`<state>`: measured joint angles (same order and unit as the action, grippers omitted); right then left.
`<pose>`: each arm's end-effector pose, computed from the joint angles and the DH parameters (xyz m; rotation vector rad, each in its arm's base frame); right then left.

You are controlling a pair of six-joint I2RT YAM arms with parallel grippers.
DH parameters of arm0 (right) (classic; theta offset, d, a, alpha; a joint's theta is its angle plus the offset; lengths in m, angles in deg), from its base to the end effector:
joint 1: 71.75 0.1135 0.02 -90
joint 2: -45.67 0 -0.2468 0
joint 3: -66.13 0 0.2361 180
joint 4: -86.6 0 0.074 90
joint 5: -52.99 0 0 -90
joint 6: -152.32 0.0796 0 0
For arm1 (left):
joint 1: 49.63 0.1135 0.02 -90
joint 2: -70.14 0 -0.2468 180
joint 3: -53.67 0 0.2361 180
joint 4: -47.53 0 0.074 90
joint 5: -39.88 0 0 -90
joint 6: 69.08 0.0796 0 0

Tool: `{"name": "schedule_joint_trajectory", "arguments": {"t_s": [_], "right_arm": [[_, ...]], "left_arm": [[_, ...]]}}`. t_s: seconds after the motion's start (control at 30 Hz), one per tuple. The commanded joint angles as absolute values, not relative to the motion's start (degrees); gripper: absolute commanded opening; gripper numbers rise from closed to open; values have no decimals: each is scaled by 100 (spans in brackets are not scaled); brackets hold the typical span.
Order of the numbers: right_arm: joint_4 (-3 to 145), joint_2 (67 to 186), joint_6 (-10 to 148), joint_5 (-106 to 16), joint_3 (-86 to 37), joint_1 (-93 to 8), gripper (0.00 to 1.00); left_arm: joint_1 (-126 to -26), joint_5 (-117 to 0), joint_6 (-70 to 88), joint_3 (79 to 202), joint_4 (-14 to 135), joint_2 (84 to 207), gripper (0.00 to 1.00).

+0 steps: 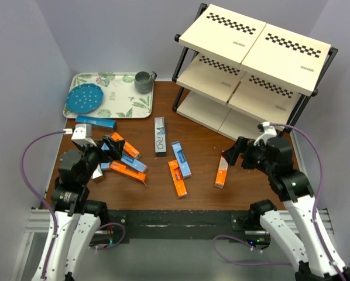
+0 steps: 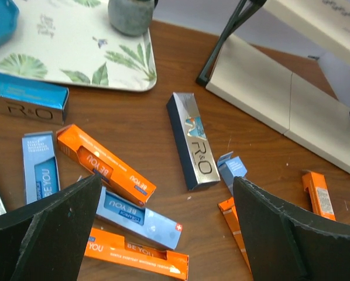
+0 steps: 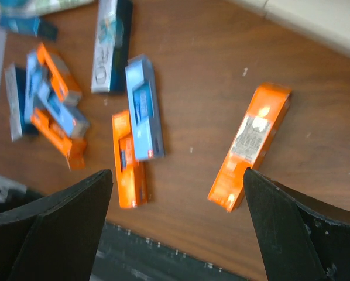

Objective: Place and organize the toothpastes onto the shelf

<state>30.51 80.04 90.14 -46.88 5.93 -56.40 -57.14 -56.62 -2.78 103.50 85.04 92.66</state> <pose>0.1511 0.0556 0.2789 0.1276 2.1506 0.6274 0.1500 -0.0289 0.2892 -0.1662 1.7661 -0.4954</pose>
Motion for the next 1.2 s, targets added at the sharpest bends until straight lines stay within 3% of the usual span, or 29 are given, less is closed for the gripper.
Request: {"name": "schedule_joint_trajectory", "arguments": {"t_s": [0.0, 0.3, 0.43, 0.73, 0.97, 1.17], "right_arm": [[3205, 8531, 9010, -5951, 1017, -5619, 99], [4057, 9119, 9176, -5513, 1554, -4953, 99], [4549, 9585, 9422, -4530, 1634, -3672, 99], [5868, 10666, 9230, -2028, 1511, -1887, 99], [6746, 11282, 9150, -698, 1537, -1015, 98], [6968, 12213, 9238, -388, 1388, -733, 95]], "left_arm": [[-5754, -5864, -465, 10214, 8572, 9448, 100], [-5833, -5908, -466, 9792, 8291, 9308, 100], [-5833, -5794, -439, 9775, 8212, 9159, 100], [-5859, -5610, -501, 9722, 8185, 8824, 100], [-5965, -5548, -536, 9739, 8247, 8982, 99], [-6009, -5486, -553, 9739, 8291, 9070, 98]]}}
